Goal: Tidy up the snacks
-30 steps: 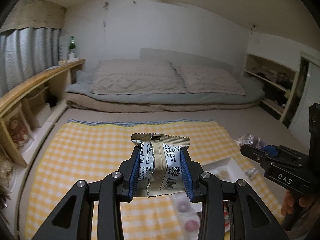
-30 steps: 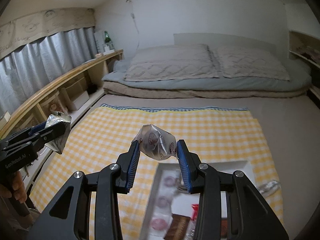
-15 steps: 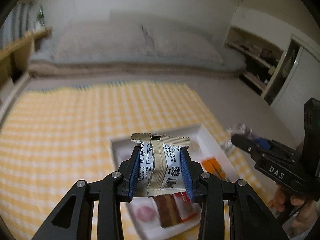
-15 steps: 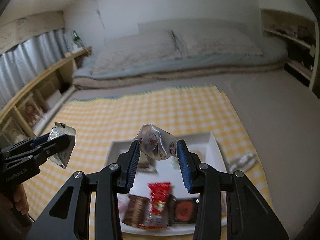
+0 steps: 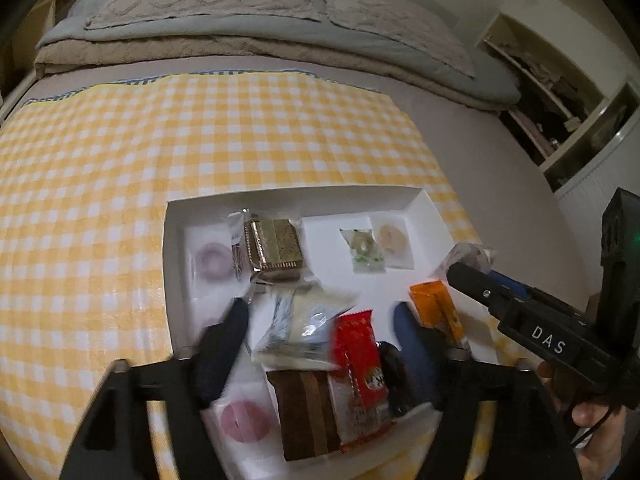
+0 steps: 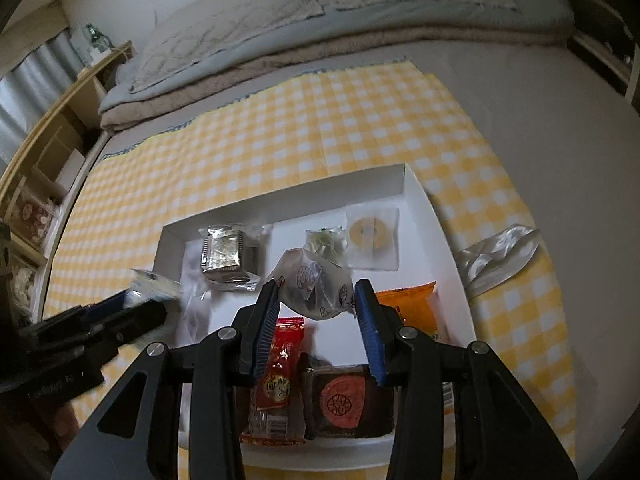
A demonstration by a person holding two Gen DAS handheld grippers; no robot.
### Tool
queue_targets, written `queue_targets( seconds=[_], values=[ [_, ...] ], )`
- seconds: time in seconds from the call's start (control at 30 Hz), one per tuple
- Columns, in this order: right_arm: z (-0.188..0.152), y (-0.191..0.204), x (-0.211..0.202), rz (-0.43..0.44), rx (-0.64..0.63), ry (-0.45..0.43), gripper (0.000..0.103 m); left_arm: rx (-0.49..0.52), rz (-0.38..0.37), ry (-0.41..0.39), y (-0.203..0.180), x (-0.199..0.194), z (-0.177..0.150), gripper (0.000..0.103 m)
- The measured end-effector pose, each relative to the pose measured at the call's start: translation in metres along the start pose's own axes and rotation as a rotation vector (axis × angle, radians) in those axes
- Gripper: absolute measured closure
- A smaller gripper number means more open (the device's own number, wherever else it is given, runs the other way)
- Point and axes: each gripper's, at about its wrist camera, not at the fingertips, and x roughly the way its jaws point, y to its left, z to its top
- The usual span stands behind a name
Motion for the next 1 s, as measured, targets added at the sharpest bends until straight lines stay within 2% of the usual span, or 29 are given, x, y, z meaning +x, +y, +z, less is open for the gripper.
queue_targets(
  seconds=[0.1,0.23,0.3,0.47,0.63,0.8,1.0],
  values=[
    [0.003,-0.006,0.007,0.006,0.029,0.015,0.058,0.020,0.002,-0.006,-0.001,0.010,-0.002,0.022],
    [0.004,-0.010,0.006,0.007,0.042,0.006,0.036,0.060,0.020,-0.029,0.000,0.008,-0.014,0.005],
    [0.004,-0.011,0.002,0.012,0.038,-0.008,0.033,0.080,0.029,-0.045,0.000,-0.002,-0.020,0.000],
    [0.001,-0.012,-0.015,0.014,0.023,-0.043,0.017,0.098,0.039,-0.088,-0.002,-0.025,-0.029,0.000],
    [-0.003,-0.010,-0.046,-0.009,-0.012,-0.126,0.000,0.093,0.038,-0.109,0.002,-0.053,-0.039,0.000],
    [-0.013,-0.001,-0.082,-0.029,-0.065,-0.192,0.000,0.085,0.033,-0.154,0.004,-0.092,-0.049,0.000],
    [-0.032,0.018,-0.122,0.004,-0.122,-0.250,0.000,0.084,0.036,-0.207,0.008,-0.137,-0.073,0.000]
  ],
)
